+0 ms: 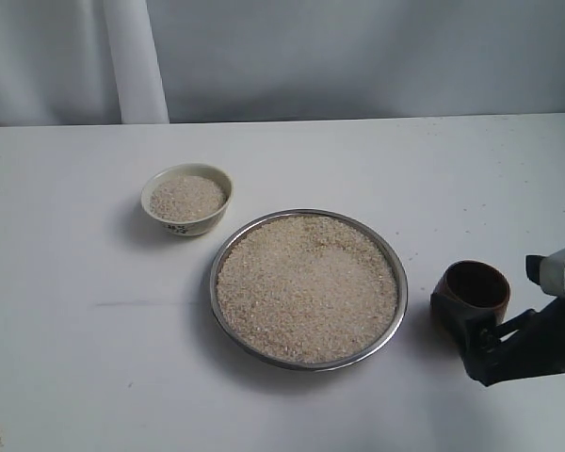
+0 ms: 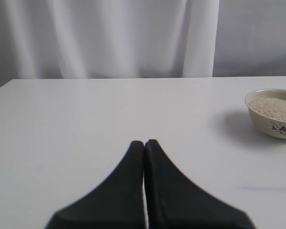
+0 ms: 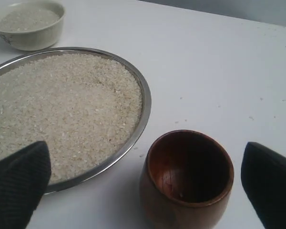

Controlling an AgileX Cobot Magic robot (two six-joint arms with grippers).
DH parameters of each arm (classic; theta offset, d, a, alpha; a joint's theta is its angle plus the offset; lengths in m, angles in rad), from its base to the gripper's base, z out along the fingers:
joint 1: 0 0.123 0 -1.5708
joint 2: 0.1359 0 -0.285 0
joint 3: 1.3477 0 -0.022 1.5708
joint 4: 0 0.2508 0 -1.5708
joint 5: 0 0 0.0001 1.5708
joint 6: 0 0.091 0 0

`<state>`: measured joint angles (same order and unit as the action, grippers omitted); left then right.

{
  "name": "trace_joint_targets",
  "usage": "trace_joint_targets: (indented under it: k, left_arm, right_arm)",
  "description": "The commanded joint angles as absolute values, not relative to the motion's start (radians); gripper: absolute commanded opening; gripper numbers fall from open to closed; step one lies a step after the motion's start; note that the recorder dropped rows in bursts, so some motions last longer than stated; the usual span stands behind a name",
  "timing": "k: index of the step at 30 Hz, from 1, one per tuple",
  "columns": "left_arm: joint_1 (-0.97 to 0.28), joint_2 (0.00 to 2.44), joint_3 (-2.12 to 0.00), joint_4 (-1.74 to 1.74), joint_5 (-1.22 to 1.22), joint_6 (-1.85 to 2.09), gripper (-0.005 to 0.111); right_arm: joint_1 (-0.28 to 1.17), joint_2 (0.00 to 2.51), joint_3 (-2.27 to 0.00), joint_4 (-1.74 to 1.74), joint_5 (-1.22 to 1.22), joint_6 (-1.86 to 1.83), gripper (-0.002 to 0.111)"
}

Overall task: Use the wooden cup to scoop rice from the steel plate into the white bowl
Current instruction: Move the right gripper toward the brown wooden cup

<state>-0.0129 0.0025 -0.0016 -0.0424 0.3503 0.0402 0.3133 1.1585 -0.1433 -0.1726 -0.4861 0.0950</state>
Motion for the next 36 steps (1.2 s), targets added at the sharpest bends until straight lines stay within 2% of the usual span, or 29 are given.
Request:
trace_joint_targets:
  k: [1,8,15,36]
  left_arm:
    - [-0.016,0.0,0.0,-0.042,0.345,0.036,0.0]
    - [-0.016,0.0,0.0,-0.042,0.345,0.036,0.0]
    - [-0.016,0.0,0.0,-0.042,0.345,0.036,0.0]
    - [-0.016,0.0,0.0,-0.042,0.345,0.036,0.0]
  right_arm:
    - [0.319,1.214,-0.136,-0.134,-0.535,0.043,0.105]
    - [0.319,1.294,-0.13,-0.081,-0.627,-0.053,0.105]
    - [0.319,1.359,-0.037,0.009,-0.86,-0.129,0.105]
    - [0.319,1.593,-0.037,0.0,-0.99,-0.092,0.105]
